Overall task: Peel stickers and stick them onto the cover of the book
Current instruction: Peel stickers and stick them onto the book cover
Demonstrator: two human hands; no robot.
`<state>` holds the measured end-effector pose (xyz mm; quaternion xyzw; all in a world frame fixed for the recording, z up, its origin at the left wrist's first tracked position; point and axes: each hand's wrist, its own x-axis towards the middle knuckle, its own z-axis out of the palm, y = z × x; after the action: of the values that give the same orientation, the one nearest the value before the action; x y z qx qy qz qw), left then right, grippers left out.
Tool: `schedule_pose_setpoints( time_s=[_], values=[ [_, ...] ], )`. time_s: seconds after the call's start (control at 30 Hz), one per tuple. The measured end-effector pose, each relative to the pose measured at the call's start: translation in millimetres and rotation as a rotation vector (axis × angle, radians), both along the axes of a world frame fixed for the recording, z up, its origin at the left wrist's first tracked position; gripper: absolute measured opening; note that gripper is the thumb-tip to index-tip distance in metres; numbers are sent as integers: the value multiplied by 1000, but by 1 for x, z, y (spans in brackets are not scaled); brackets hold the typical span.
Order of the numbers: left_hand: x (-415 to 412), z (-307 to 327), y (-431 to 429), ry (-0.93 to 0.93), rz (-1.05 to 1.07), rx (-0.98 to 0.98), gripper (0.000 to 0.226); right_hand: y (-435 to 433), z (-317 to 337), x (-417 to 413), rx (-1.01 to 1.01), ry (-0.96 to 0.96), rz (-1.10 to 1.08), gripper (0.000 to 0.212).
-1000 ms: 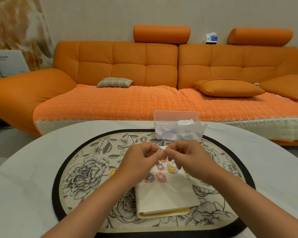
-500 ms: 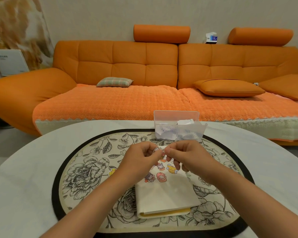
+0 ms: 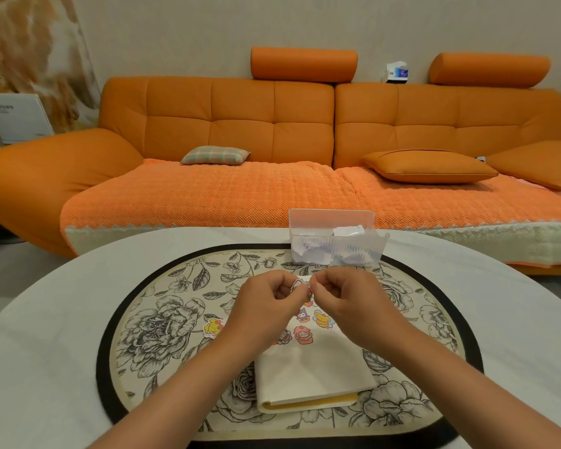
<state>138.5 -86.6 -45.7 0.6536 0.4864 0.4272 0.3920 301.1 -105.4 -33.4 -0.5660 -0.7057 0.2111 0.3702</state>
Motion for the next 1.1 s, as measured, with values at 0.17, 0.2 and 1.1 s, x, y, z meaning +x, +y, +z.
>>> schedule_pose_setpoints(
  time_s=[0.17,0.2,1.1],
  values=[
    [2,-2,-3,-5,47,15,15,0,-5,-5,142,-109,-42,22],
    [3,-1,-3,-5,47,11,16,0,-5,-5,139,-104,-44,22],
    [1,5,-6,-152,38,-119,8,-1,4,-4,-46,201,-105,19]
  ],
)
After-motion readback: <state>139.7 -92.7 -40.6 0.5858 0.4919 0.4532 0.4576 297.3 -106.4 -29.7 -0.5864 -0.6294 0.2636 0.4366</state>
